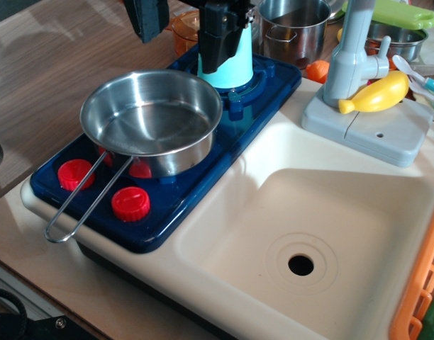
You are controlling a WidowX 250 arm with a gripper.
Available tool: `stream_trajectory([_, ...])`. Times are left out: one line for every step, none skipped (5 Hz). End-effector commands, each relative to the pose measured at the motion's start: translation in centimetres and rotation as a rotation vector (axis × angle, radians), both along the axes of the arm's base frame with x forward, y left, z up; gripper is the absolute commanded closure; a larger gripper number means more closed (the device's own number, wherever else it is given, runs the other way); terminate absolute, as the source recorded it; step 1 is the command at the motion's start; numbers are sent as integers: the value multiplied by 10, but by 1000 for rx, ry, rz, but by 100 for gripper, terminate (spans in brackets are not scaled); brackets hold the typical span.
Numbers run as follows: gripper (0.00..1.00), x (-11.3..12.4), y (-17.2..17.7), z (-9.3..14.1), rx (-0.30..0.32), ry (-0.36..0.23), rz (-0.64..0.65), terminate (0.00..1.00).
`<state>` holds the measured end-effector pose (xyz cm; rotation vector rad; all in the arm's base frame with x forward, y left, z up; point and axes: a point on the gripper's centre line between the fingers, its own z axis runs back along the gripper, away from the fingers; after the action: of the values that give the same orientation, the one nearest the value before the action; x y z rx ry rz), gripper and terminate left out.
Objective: Put pan from stove to sink
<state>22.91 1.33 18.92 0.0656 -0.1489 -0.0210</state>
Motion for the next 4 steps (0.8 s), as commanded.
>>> stream_trajectory([0, 0, 0, 0, 0, 0, 0, 0])
stream_trajectory([0, -9, 12, 3, 2, 16, 27, 0])
stream_trajectory([0, -19, 25, 6, 5, 30, 56, 0])
stream_trajectory([0, -30, 36, 6, 6, 42, 84, 0])
